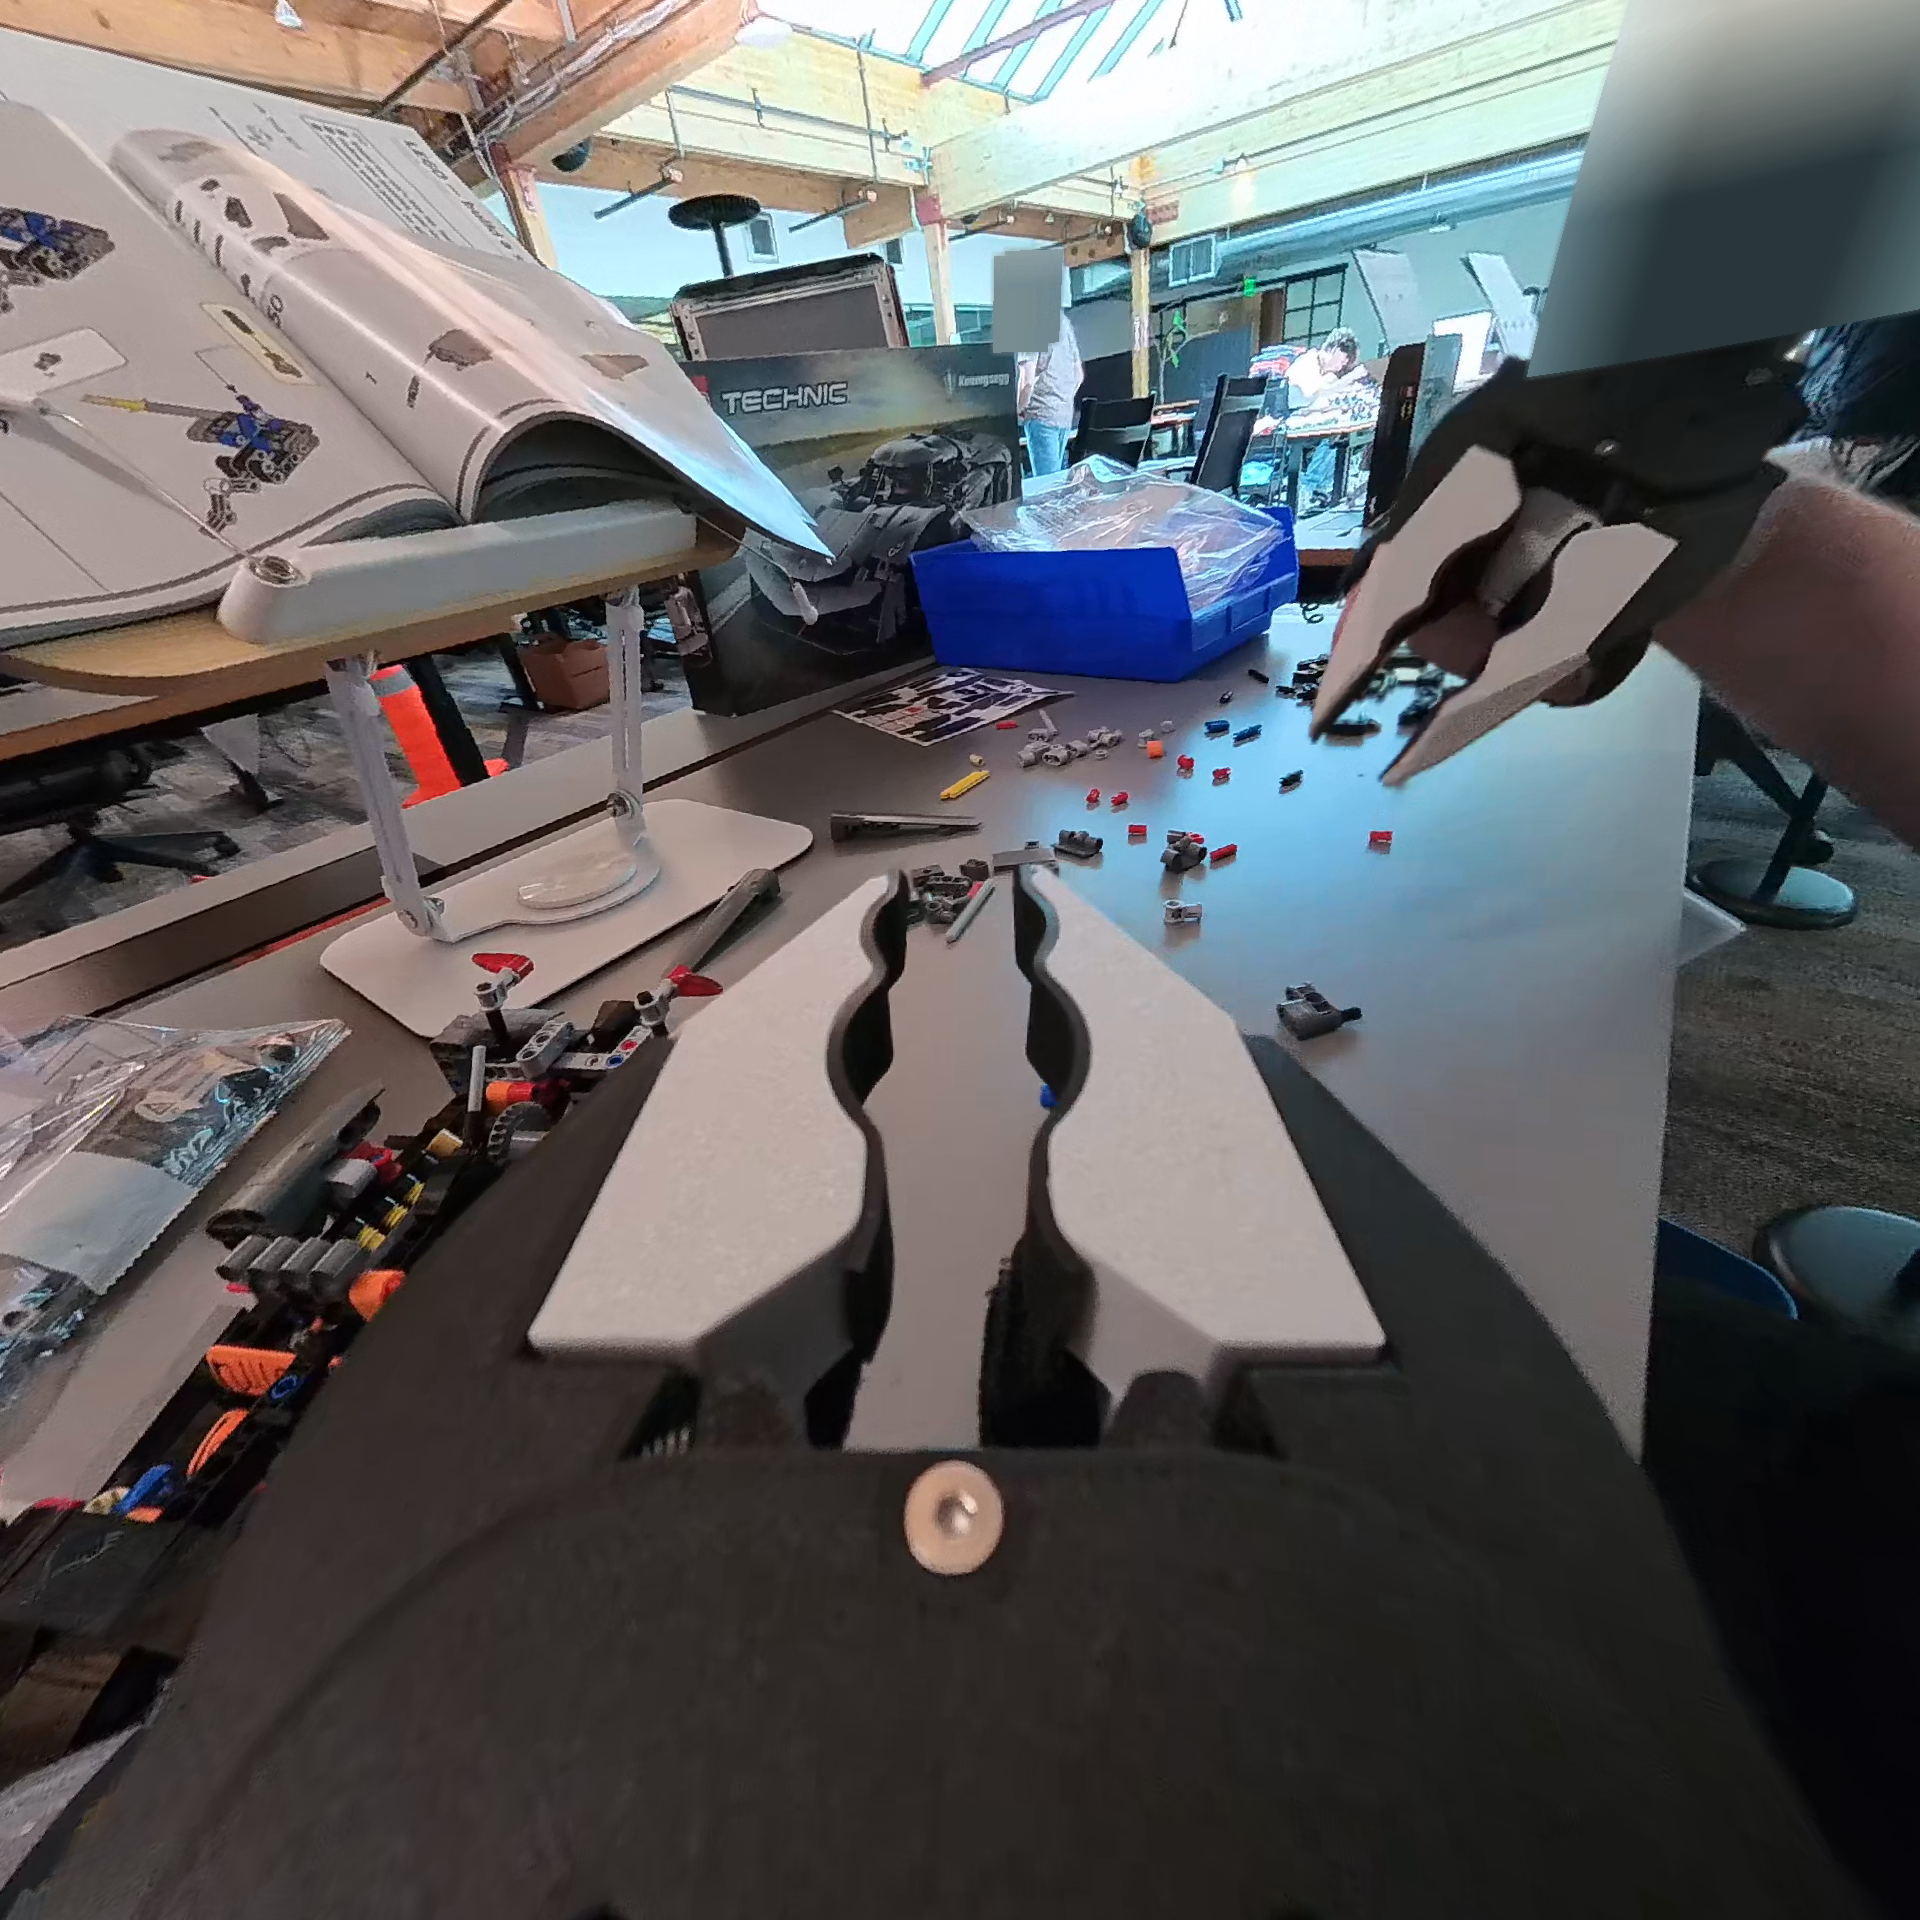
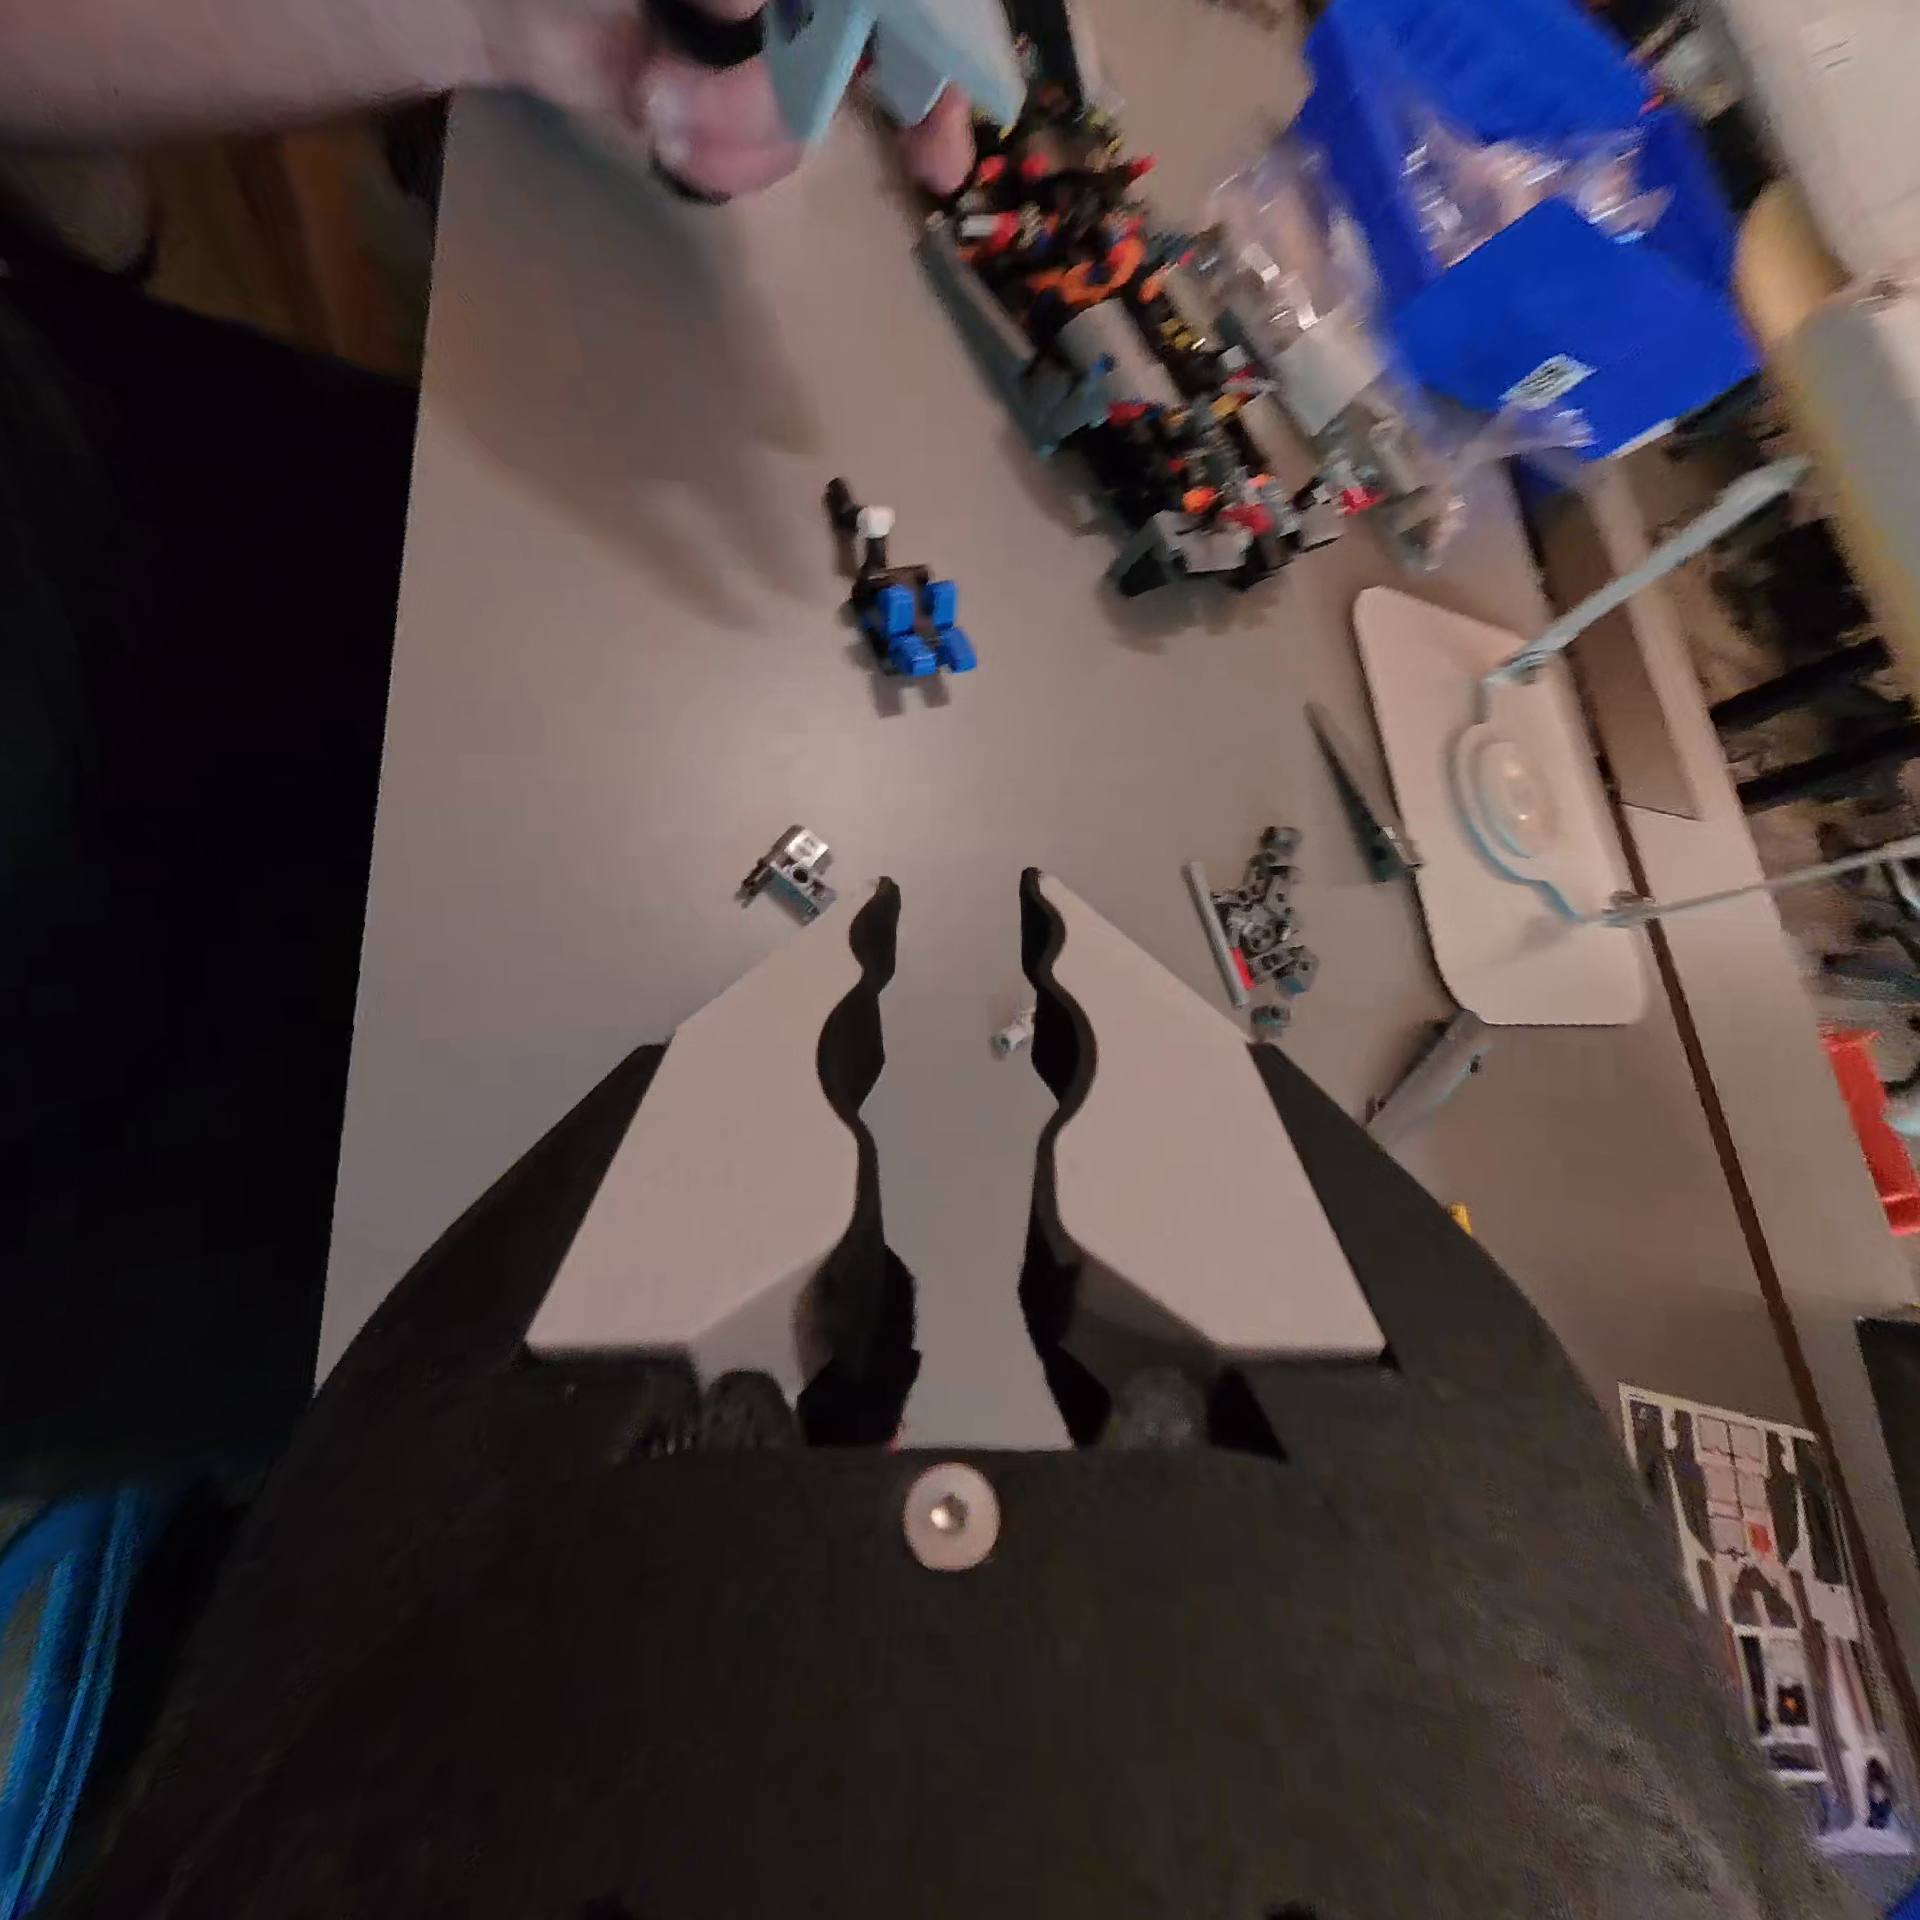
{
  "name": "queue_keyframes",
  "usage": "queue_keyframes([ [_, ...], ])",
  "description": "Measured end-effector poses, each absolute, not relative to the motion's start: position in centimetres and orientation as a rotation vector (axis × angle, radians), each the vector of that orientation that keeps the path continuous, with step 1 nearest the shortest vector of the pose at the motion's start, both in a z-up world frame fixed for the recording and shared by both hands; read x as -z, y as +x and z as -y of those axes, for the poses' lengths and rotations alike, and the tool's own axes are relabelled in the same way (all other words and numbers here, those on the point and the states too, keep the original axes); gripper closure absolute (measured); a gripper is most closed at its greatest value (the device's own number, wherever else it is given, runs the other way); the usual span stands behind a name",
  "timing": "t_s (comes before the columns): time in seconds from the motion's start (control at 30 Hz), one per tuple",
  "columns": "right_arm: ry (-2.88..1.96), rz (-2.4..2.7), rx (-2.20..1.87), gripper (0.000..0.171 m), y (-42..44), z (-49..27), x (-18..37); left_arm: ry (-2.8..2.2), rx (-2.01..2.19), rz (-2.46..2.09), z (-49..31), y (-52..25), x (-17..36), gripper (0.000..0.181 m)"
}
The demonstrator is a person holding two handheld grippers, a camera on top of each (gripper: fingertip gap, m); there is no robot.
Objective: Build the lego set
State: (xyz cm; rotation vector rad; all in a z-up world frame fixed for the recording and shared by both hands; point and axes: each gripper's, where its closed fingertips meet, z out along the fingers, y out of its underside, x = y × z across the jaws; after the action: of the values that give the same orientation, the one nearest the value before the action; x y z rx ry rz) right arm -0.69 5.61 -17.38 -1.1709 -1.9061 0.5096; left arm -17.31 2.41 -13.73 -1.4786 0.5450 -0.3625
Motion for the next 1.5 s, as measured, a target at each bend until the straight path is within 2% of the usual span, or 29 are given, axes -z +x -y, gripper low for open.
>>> queue_keyframes([
  [0.03,-1.168,1.852,-0.533,0.15,-0.6,-5.8,16.9,-1.482,0.355,-0.548,-2.5,-17.3,13.8,0.164],
  [0.4,-1.122,1.456,-0.615,0.151,-1.0,-9.6,16.4,-1.492,0.259,-0.504,-3.1,-18.4,13.9,0.165],
  [1.5,-1.156,1.538,-0.795,0.146,-1.4,-8.3,18.1,-1.48,0.254,-0.534,-2.8,-17.7,13.8,0.166],
])
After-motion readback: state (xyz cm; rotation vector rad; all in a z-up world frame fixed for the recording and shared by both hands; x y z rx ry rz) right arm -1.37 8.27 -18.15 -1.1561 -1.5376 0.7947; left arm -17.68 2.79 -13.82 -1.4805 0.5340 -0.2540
